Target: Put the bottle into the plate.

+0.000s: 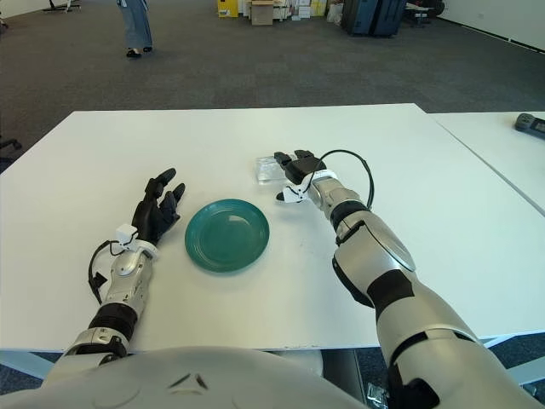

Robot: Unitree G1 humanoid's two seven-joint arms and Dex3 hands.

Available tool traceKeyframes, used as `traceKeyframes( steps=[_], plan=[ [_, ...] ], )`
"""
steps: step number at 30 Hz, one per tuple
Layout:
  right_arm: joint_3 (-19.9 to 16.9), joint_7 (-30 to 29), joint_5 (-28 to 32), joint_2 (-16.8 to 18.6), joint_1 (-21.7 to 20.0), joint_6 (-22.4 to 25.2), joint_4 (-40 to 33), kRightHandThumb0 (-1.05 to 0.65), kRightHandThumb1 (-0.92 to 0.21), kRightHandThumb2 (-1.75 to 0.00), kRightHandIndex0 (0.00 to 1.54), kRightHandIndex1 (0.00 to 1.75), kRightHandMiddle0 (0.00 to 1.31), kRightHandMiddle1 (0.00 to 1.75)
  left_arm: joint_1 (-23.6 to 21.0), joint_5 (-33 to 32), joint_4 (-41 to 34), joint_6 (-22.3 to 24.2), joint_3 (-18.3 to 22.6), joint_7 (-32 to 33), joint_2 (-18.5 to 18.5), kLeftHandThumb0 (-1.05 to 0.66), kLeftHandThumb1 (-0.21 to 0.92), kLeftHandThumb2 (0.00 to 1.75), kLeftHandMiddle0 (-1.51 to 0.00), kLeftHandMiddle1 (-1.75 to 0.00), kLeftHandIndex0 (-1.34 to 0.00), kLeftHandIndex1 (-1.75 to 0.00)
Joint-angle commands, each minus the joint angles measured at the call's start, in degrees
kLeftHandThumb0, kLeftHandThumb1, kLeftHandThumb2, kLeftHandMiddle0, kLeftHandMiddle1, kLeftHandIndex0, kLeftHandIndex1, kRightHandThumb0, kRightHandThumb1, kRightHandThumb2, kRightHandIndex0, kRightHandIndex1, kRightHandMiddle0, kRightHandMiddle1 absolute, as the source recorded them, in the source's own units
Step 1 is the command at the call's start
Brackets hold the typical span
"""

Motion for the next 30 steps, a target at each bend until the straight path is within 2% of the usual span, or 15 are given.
traceKeyframes(
  steps=[1,15,30],
  plan=[
    [1.45,1.87,-1.33,0.58,1.29,-1.08,0.29,-1.01,-0.92,-0.68,0.01,0.00,0.05,0.04,0.46,-0.35,-0.88,0.36,0.01,0.21,0.23,-0.81,0.92,0.84,-0.46,-0.02,0.00,-0.82],
    [4.02,7.49,-1.92,-2.06,2.10,-4.75,-0.01,-0.97,-0.92,-0.73,0.04,0.01,0.03,0.06,0.50,-0.58,-0.75,0.43,0.29,-0.25,0.75,-0.81,0.92,0.87,-0.49,-0.03,-0.01,-0.85],
    [3.90,11.48,-1.01,-9.71,3.17,-14.86,-4.47,-0.97,-0.92,-0.76,0.08,0.02,0.00,0.08,-0.12,-1.42,0.01,1.14,0.58,-0.71,1.52,-0.80,0.92,0.88,-0.50,-0.03,-0.02,-0.86]
  ],
)
